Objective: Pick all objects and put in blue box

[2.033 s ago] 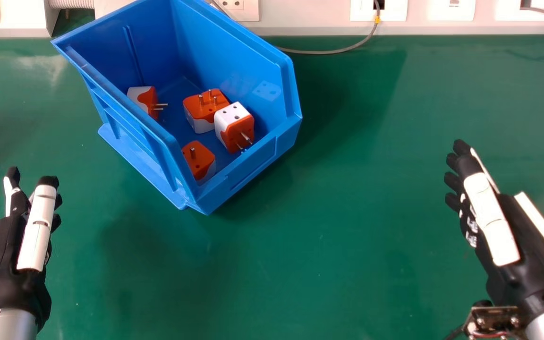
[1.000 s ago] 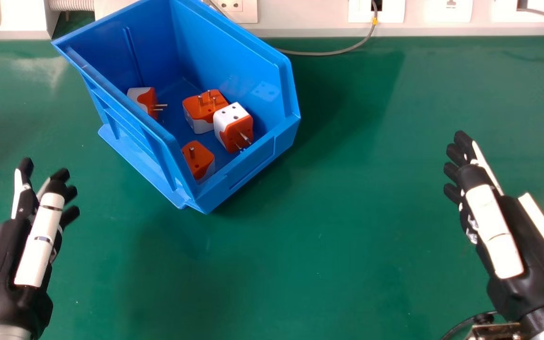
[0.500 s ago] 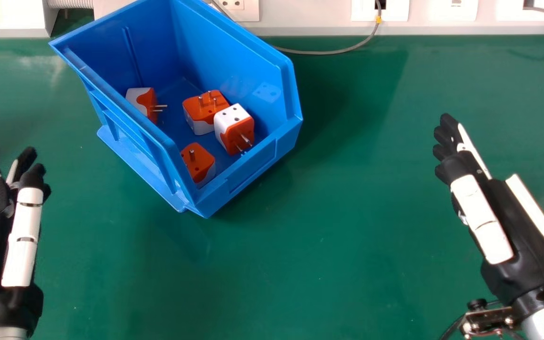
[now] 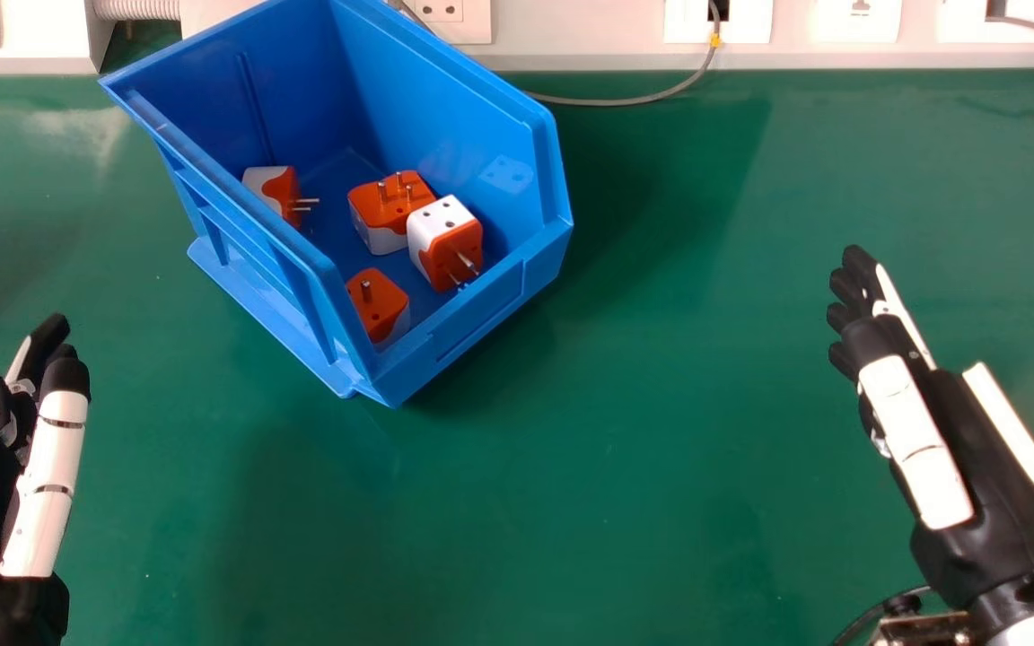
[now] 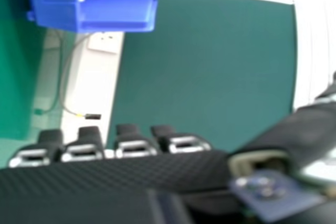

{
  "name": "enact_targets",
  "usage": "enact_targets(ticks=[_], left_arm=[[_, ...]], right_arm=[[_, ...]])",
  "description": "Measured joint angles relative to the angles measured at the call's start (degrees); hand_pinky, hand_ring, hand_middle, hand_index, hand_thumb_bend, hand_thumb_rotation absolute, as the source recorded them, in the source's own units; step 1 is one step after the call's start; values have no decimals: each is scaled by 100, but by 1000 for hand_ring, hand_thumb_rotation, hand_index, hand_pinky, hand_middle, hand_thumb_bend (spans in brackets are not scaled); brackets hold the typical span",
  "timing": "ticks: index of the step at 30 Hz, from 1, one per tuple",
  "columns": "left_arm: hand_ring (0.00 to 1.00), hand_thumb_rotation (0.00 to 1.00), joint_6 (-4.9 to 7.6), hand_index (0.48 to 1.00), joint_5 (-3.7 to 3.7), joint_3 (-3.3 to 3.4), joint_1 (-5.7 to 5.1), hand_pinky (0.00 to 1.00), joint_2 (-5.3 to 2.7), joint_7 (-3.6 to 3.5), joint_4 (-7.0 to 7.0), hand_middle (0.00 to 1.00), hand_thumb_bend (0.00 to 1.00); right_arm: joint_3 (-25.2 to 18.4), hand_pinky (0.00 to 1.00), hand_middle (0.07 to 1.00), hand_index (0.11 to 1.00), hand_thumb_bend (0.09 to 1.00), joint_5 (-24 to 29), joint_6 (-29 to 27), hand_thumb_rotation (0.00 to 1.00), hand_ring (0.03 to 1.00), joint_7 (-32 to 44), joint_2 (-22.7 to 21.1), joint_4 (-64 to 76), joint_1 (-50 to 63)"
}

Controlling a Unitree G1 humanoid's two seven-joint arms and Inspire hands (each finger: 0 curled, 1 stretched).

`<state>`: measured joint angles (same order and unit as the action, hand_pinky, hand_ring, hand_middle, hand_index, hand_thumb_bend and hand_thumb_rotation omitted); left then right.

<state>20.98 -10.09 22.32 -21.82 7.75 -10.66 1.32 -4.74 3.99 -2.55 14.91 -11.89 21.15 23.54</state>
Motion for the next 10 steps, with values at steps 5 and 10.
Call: enact_targets(ticks=[5, 10], left_arm=[[927, 726, 26, 931, 23, -2, -36, 888, 2, 0, -9, 922, 404], [922, 718, 121, 925, 122, -3, -37, 878, 11, 1, -74, 913, 401]], right_arm=[[-12, 1000, 1000, 1000, 362, 14, -5, 1000, 1000, -3, 4, 6, 23], [-12, 1000, 1000, 1000, 351, 24, -45, 1000, 1000, -6, 28, 6, 38]])
